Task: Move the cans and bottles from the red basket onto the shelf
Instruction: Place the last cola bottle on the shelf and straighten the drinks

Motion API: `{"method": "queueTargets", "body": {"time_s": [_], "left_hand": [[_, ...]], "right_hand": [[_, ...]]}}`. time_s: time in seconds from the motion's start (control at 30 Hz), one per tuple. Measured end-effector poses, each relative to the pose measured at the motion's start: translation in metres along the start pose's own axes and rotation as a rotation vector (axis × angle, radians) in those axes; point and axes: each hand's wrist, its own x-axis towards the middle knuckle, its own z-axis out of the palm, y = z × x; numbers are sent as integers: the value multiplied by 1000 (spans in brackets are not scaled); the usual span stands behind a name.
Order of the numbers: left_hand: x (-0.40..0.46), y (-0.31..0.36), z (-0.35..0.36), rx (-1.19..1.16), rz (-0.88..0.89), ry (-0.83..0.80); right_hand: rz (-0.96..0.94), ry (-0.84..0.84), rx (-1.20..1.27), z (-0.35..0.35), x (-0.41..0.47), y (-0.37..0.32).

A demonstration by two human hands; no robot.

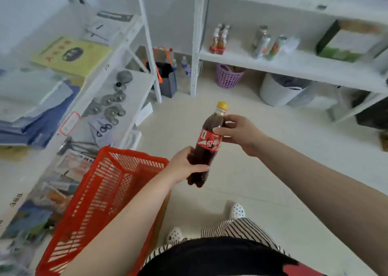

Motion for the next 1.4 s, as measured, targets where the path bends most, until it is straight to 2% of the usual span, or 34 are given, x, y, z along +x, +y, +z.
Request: {"method": "queueTargets", "body": {"time_s": [0.13, 0.27, 0.43, 0.57, 0.8, 0.97, 1.4], "left_hand": [[37, 57, 74, -127, -2, -103], [81, 110, 153, -175, -49, -193], [129, 178, 243, -148, -70, -275], [152, 222, 297, -122, -69, -312], [202, 281, 358, -91, -98, -331], [269, 318, 392, -49, -118, -353], [478, 495, 466, -20, -16, -409]], "right_hand": [[-17, 94, -42, -86, -4, -2], [10, 233, 17, -189, 1, 20], [30, 365, 146, -303, -2, 39], [23, 373, 190, -381, -7, 45], [6, 406, 267, -470, 12, 52], [24, 460, 320, -533, 52, 50], [-48, 565, 313, -744, 166, -50]]}}
